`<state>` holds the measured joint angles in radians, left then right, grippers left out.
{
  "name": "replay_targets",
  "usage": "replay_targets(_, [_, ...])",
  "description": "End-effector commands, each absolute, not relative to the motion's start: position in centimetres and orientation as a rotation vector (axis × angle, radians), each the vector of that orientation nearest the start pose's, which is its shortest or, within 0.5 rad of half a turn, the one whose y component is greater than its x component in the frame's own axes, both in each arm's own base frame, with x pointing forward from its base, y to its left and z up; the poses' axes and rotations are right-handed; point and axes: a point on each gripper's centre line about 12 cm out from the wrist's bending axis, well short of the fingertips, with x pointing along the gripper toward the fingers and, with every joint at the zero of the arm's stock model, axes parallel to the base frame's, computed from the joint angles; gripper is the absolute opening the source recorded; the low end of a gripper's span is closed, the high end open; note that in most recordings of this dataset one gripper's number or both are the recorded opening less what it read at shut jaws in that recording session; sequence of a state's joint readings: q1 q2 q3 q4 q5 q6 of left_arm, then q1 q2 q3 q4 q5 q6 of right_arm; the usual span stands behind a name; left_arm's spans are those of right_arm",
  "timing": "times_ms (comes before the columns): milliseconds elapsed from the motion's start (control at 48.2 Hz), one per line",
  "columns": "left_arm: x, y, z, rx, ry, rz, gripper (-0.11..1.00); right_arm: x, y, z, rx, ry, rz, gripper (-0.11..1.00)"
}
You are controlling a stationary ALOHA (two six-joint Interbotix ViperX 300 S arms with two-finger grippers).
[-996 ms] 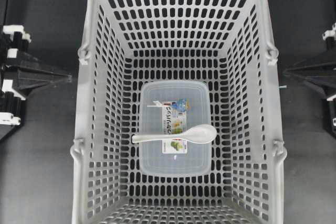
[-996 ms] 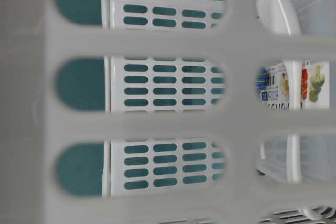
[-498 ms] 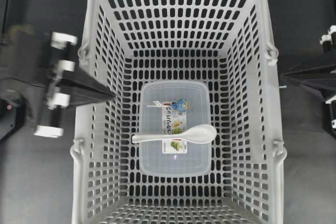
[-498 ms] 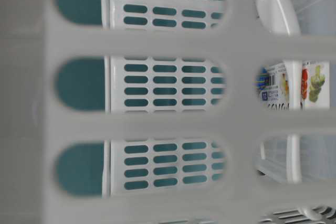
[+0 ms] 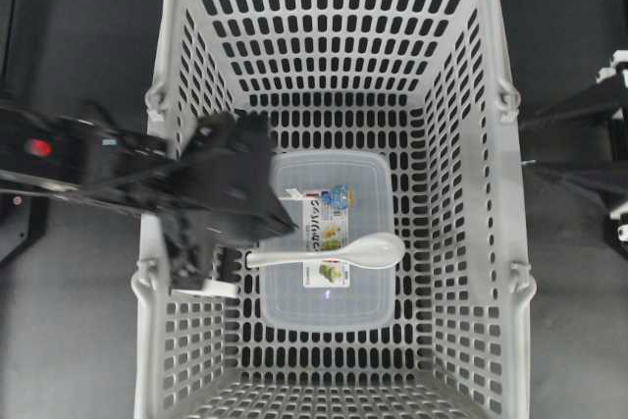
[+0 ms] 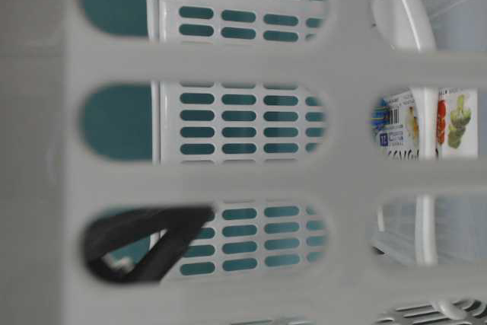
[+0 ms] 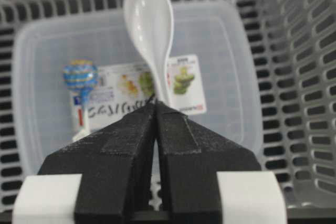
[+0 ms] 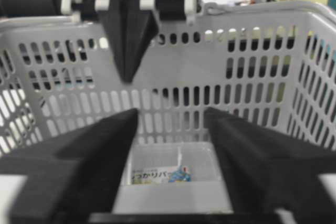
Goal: Pick up the chinese spoon from the shopping basket with the left arm.
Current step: 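Move the left gripper down into the basket over the white spoon, then close the left gripper around the white spoon's handle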
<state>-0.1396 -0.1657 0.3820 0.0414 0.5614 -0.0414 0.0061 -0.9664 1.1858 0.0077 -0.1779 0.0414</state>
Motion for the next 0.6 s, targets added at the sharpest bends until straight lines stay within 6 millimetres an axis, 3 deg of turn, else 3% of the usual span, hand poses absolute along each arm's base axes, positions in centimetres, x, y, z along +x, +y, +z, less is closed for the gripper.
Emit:
replay_targets(0, [39.5,-5.5,29.4,0.064,0.754,-0.115,0.0,20.0,0.0,28.2,0.05,0.026,0.0,0.63])
replay_targets(83, [40.3,-5.6,28.5,0.048,0.771,-0.108,0.02,20.0,0.0,28.2,0.049,0.026,0.001,0.7])
replay_targets(124, [40.7,-5.9,28.1,0.051,0.782,-0.113,0.09,20.0,0.0,28.2,0.05,0.028,0.0,0.7])
replay_targets(332, [42.6,-6.7,25.3,0.041,0.864,-0.111,0.7,20.0,0.0,28.2,0.049,0.026,0.001,0.7])
replay_targets(394, [43.2,-6.9,24.3,0.025,0.9,-0.1,0.84,19.9,0.1,28.1,0.049,0.029,0.002,0.7])
replay_targets(456, [43.7,-6.9,23.4,0.019,0.926,-0.094,0.9,19.9,0.0,28.2,0.05,0.026,0.0,0.7])
replay_targets(581, [44.1,-7.0,21.6,0.013,0.971,-0.085,0.86,19.9,0.1,28.1,0.049,0.026,0.002,0.7])
